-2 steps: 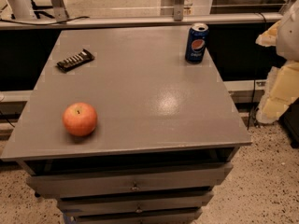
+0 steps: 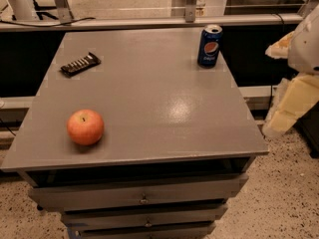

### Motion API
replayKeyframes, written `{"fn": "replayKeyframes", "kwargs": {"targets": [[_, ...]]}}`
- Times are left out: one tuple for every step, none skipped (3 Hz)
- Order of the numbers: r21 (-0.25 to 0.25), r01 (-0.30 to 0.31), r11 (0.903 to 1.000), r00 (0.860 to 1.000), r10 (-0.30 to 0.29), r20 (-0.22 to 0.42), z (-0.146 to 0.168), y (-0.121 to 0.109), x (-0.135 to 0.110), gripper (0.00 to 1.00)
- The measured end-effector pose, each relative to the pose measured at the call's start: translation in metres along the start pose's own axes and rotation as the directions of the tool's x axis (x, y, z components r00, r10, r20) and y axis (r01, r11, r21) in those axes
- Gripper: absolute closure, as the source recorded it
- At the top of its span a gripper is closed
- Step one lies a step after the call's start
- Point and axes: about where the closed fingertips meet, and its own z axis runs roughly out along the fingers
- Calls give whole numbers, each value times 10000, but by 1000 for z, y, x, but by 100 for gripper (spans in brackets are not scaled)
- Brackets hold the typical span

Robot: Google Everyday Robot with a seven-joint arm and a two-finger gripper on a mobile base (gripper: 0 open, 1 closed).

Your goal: Move apple near pepsi can

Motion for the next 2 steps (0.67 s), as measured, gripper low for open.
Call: {"fn": "replayKeyframes", "kwargs": {"targets": [[-574, -454, 9973, 9807, 554, 1876, 39, 16, -24, 0], [-1027, -568, 9931, 9254, 909, 3679, 69, 29, -62, 0]]}}
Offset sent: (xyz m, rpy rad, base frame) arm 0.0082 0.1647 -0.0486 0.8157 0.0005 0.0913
